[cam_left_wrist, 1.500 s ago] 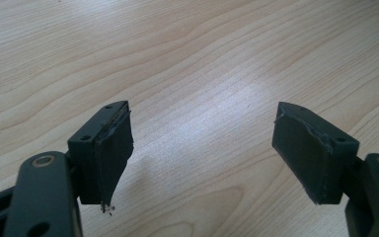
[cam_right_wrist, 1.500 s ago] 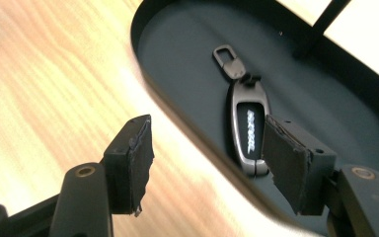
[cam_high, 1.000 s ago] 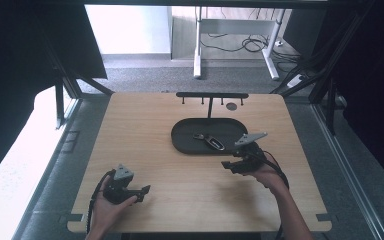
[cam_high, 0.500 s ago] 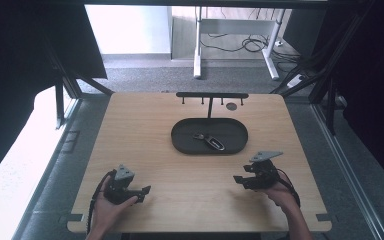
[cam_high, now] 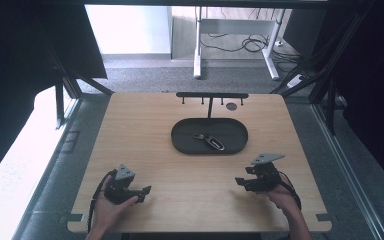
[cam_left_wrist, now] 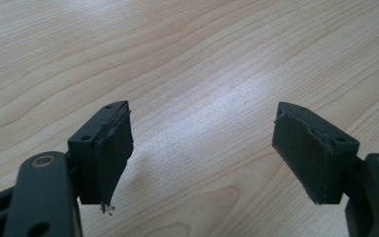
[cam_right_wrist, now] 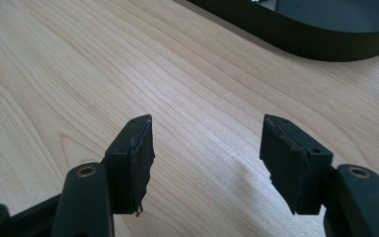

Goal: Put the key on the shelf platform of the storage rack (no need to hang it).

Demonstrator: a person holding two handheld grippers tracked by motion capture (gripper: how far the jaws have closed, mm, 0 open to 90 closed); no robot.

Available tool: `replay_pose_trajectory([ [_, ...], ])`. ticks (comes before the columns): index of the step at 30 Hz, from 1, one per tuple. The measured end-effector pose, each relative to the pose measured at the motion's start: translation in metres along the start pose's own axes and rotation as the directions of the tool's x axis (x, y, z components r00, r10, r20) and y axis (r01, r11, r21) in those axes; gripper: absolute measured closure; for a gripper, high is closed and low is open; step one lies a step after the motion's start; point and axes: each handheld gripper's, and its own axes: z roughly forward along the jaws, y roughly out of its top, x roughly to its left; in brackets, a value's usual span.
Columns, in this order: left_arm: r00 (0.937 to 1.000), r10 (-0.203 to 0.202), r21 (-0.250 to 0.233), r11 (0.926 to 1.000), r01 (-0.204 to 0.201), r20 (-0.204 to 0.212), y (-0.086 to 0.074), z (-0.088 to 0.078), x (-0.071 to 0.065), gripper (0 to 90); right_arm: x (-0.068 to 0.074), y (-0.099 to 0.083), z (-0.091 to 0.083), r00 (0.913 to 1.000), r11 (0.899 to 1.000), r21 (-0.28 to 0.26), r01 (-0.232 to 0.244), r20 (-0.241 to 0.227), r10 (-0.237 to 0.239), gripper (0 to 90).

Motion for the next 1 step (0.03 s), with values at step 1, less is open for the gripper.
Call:
replay_pose_trajectory([
  [1, 1.0, 0.001, 0.0, 1.0, -0.001, 0.0, 0.0001, 0.0, 0.0001, 23.6, -0.0006, -0.0002, -0.0002, 1.0, 1.0, -0.003, 0.002, 0.004, -0.002, 36.6],
])
